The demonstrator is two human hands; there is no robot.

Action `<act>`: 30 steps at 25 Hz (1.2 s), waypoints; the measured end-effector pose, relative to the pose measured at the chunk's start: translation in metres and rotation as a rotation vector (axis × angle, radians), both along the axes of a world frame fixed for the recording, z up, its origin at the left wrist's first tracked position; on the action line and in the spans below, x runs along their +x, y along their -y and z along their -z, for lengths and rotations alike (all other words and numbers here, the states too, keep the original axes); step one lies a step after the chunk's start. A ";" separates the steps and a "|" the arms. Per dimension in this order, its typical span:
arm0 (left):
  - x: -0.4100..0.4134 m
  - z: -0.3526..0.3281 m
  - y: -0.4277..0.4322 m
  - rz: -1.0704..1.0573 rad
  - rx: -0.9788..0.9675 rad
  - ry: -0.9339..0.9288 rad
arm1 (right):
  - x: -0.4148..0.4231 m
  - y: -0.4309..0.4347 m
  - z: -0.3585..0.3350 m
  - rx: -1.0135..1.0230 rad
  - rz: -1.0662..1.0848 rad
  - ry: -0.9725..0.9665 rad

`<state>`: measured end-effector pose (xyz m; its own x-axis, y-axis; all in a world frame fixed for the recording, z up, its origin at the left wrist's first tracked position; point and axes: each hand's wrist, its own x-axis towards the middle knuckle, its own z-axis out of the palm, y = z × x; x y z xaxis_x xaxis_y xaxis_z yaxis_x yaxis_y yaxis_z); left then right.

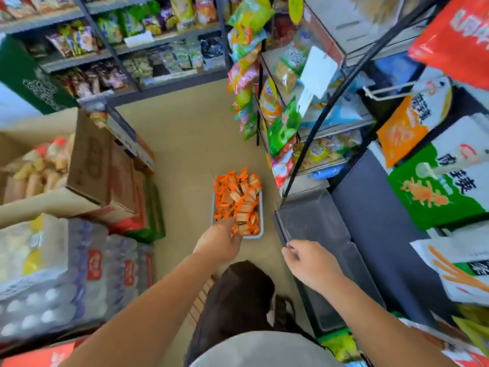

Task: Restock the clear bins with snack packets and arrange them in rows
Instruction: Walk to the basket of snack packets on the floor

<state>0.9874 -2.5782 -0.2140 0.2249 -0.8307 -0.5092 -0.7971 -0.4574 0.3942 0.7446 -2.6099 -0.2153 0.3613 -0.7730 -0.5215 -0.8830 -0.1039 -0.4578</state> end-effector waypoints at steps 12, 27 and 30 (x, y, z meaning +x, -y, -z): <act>0.228 0.098 0.164 0.103 0.137 0.007 | 0.230 0.165 0.089 0.103 0.111 -0.017; 0.230 0.592 0.264 0.360 0.043 -0.047 | 0.261 0.263 0.559 0.158 0.295 0.129; 0.230 0.628 0.256 0.385 -0.008 -0.063 | 0.255 0.247 0.590 0.101 0.293 0.152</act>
<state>1.2169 -2.8345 -0.8421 -0.1353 -0.8524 -0.5050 -0.8838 -0.1265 0.4504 0.9995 -2.8569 -0.8053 0.2113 -0.8029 -0.5574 -0.7894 0.1961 -0.5817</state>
